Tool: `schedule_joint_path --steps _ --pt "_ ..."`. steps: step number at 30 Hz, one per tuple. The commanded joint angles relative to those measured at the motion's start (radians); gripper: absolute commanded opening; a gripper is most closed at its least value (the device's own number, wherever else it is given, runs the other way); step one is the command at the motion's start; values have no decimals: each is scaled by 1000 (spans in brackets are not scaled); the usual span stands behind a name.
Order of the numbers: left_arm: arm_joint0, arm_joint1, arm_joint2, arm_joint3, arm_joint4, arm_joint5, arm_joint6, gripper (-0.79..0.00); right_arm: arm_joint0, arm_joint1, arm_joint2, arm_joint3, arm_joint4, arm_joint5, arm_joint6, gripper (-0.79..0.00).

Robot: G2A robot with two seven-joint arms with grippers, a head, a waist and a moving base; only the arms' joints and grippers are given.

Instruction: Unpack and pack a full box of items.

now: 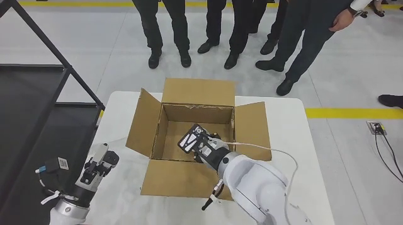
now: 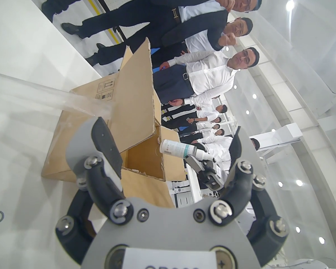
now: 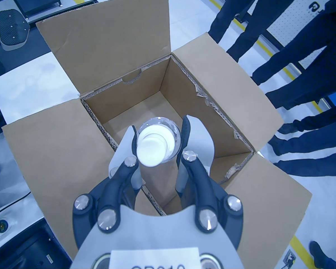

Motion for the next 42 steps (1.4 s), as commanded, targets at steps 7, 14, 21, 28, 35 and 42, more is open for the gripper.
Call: schedule_joint_path --steps 7,14,21,28,35,42 --pt "0 0 0 0 0 0 0 0 2 0 -1 3 3 0 0 -785" --pt "5 0 15 4 35 3 1 0 -4 1 22 12 17 10 -41 -785" --pt "4 4 -1 12 29 -9 -35 0 -80 16 145 -118 -1 69 -41 -785" --pt "-19 10 -14 8 23 -21 -88 0 -245 37 323 -296 -25 120 -52 -785" --pt "-53 15 1 15 36 -16 -121 0 -409 50 510 -407 46 155 -119 -785" --pt "-53 15 1 15 36 -16 -121 0 -494 59 671 -383 147 160 -156 -785"
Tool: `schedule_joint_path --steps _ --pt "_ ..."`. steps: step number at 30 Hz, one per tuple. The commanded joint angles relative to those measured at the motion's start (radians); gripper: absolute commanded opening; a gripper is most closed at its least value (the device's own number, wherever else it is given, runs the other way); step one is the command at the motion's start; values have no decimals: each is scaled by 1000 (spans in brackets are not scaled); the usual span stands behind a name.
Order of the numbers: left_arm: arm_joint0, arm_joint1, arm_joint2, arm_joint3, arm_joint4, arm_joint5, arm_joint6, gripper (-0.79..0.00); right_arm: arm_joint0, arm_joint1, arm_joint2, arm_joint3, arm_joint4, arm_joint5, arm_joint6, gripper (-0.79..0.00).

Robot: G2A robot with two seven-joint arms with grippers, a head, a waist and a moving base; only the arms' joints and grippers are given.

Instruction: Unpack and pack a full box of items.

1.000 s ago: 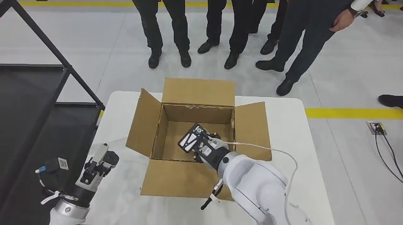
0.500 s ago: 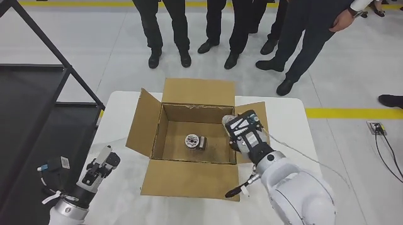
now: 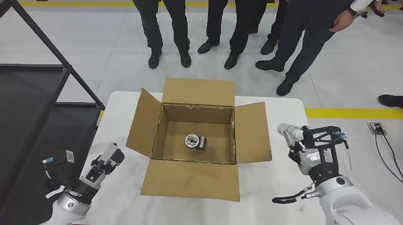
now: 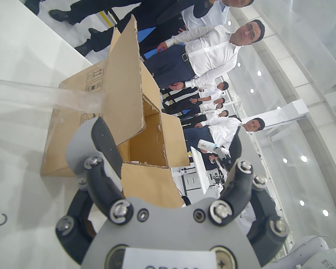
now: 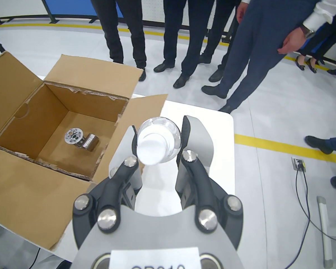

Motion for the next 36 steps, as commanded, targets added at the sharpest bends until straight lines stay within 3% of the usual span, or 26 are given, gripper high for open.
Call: schedule_joint_path --steps 1,13,24,36 --pt "0 0 0 0 0 0 0 0 -7 2 39 27 39 -10 -6 -785" --pt "0 0 0 0 0 0 0 0 86 23 130 318 147 -56 1 -785" --pt "0 0 0 0 0 0 0 0 88 24 108 336 133 -55 -12 -785" --pt "0 0 0 0 0 0 0 0 277 38 109 659 151 17 -17 -785"
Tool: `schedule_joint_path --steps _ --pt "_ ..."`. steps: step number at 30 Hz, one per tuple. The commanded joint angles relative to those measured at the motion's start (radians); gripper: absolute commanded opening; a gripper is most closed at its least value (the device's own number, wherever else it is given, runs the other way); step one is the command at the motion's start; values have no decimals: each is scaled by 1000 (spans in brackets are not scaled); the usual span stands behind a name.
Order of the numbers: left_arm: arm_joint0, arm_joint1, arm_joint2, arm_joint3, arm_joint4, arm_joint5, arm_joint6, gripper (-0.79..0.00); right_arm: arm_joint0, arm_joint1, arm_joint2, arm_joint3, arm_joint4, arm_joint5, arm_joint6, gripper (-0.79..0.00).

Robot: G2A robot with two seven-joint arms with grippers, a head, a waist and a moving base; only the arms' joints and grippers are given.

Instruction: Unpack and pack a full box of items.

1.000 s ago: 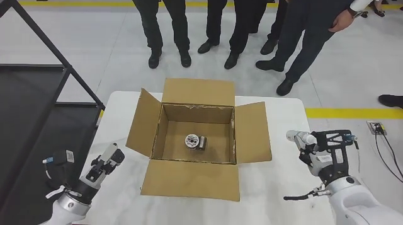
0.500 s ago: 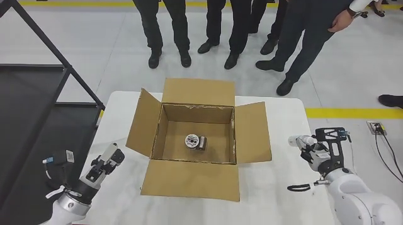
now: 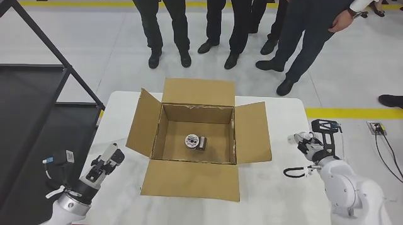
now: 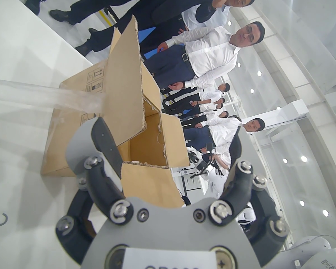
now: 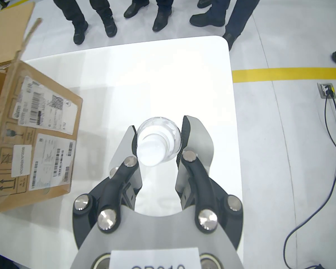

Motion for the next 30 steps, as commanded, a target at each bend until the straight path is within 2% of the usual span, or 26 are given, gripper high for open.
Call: schedule_joint_path --steps 1,7,26,27,30 --pt "0 0 0 0 0 0 0 0 24 3 3 56 10 -5 -8 -785" --pt "0 0 0 0 0 0 0 0 70 13 -9 166 -6 -37 -23 -785" --pt "0 0 0 0 0 0 0 0 148 35 -76 292 -50 -45 35 -785" --pt "0 0 0 0 0 0 0 0 150 36 -78 296 -49 -45 35 -677" --pt "0 0 0 0 0 0 0 0 154 38 -81 301 -44 -40 34 -462"
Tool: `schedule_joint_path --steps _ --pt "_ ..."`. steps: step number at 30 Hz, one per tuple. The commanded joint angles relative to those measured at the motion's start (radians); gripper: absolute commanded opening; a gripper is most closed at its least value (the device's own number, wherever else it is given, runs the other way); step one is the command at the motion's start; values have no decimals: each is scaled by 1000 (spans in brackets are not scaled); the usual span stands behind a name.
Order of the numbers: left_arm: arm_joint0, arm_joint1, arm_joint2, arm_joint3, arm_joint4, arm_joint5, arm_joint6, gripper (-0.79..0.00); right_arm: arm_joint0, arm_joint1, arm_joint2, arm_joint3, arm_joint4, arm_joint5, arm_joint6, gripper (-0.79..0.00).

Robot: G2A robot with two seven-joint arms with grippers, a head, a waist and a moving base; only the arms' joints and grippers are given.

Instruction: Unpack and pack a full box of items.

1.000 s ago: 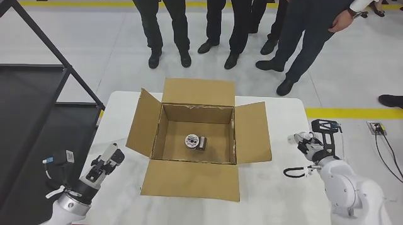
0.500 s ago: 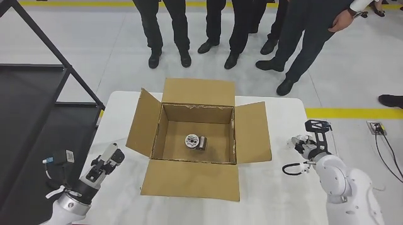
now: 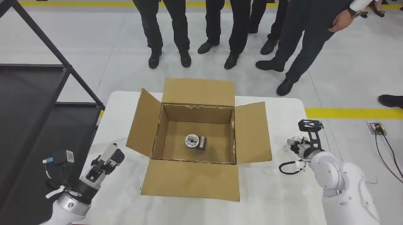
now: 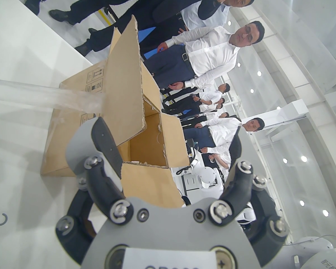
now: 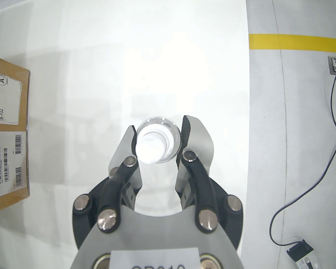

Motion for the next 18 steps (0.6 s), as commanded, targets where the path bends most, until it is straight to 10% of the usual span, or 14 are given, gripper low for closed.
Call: schedule_joint_path --steps 1,2,4,5,18 --pt "0 0 0 0 0 0 0 0 1 2 -2 3 3 3 -2 -425" --pt "0 0 0 0 0 0 0 0 2 3 -2 4 5 5 -3 -403" --pt "0 0 0 0 0 0 0 0 3 4 -3 5 7 8 -5 -28" --pt "0 0 0 0 0 0 0 0 3 5 -4 5 11 10 -8 0" --pt "0 0 0 0 0 0 0 0 -73 23 33 -267 42 5 -8 0"
